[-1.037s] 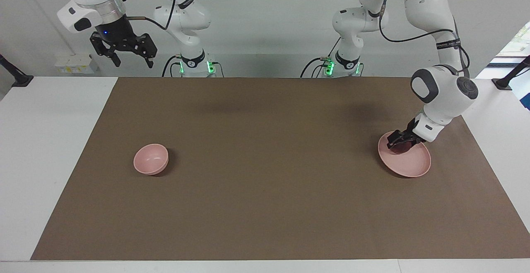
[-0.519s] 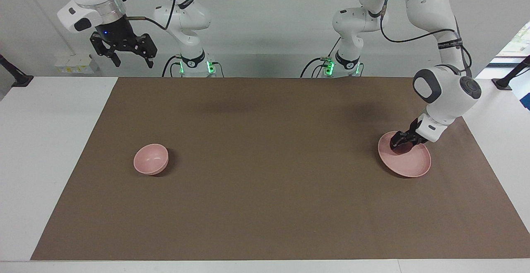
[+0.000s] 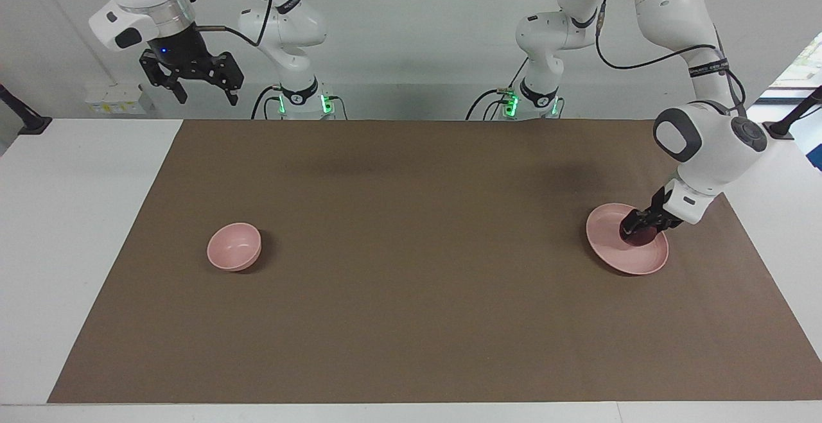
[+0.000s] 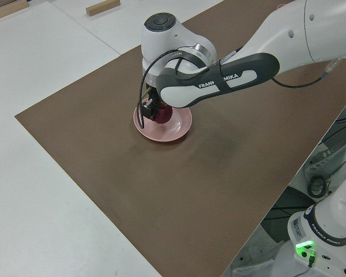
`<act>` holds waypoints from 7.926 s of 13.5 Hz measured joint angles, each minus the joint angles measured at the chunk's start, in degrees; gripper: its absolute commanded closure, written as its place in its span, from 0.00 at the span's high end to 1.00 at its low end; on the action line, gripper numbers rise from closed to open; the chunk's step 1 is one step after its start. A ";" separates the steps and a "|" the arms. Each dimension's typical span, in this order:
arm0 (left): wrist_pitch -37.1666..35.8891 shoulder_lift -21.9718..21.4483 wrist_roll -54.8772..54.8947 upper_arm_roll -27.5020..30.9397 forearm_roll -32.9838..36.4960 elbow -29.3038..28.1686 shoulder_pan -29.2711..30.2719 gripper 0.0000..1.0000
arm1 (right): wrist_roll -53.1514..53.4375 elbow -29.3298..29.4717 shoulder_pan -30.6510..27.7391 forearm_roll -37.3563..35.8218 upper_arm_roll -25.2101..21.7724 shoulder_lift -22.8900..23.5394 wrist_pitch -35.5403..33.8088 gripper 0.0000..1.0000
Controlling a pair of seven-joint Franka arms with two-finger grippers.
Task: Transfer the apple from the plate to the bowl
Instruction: 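Close the left gripper on the red apple and lift it, then carry the apple with the left gripper while the right gripper approaches, then close the right gripper on the apple held by the left gripper, then open the left gripper and pull it back from the apple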
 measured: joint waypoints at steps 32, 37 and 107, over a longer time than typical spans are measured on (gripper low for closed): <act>-47.10 -8.39 -57.28 -5.31 -29.40 24.43 -7.46 0.00 | 4.20 -20.79 -6.10 46.43 -0.36 -6.09 15.23 1.00; -43.21 -8.30 -73.54 -7.50 -39.26 24.11 -12.43 0.00 | 4.27 -24.38 -3.55 56.71 0.15 -6.91 19.99 1.00; 18.27 -17.56 -89.54 -14.32 -85.24 2.71 -38.59 1.00 | 12.83 -33.33 -5.44 45.04 2.94 -13.14 22.87 0.00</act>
